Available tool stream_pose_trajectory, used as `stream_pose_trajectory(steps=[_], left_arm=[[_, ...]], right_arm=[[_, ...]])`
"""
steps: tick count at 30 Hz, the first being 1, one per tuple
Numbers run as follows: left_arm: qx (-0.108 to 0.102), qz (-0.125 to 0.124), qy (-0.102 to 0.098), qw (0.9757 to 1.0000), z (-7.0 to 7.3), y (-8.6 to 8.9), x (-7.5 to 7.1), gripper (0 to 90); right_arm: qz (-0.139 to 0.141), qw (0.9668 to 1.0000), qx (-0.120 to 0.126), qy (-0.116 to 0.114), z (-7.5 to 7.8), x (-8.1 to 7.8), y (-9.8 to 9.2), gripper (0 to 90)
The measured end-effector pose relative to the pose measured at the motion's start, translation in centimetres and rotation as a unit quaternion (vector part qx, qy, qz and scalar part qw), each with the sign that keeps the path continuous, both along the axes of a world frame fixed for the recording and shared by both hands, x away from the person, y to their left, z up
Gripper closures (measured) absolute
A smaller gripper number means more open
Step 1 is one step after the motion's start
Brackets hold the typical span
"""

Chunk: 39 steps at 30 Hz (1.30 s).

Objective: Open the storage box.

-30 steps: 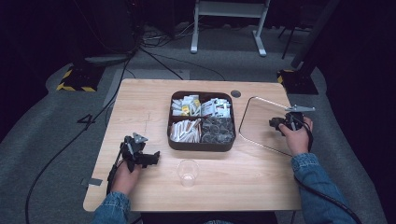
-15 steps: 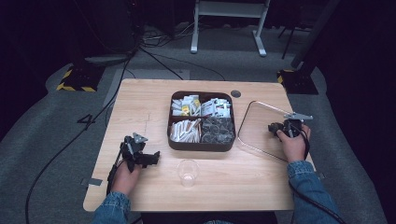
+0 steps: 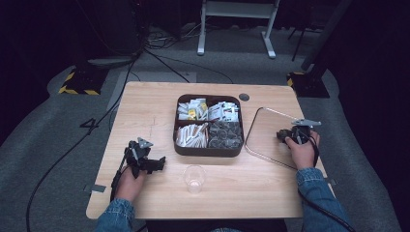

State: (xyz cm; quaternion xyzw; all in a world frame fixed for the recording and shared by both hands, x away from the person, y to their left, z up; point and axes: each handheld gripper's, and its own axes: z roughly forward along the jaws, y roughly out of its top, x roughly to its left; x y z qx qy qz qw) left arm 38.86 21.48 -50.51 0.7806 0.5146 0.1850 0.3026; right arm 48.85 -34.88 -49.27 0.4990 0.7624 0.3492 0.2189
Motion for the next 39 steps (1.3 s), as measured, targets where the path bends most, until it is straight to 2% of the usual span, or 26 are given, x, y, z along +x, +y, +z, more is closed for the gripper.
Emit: stream_pose_trajectory(steps=[10, 24, 26, 31, 39], left_arm=[[0.000, 0.000, 0.000, 1.0000, 0.0, 0.0, 0.0, 0.0], [-0.001, 0.000, 0.000, 1.0000, 0.0, 0.0, 0.0, 0.0], [0.000, 0.000, 0.000, 1.0000, 0.0, 0.0, 0.0, 0.0], [-0.001, 0.000, 0.000, 1.0000, 0.0, 0.0, 0.0, 0.0], [-0.001, 0.000, 0.000, 1.0000, 0.0, 0.0, 0.0, 0.0]], right_arm=[[0.004, 0.9999, 0.006, -0.011, -0.3, -0.1, 0.0, 58.4], [0.001, 0.9998, 0.012, -0.014, -0.5, -0.1, -0.1, 57.6], [-0.001, 0.9998, 0.010, -0.015, -0.5, -0.1, -0.1, 53.7], [-0.016, 0.9992, 0.030, -0.024, -0.1, -0.3, -0.3, 43.4], [-0.020, 0.9981, 0.043, -0.039, 1.0, -0.8, -0.4, 40.7]])
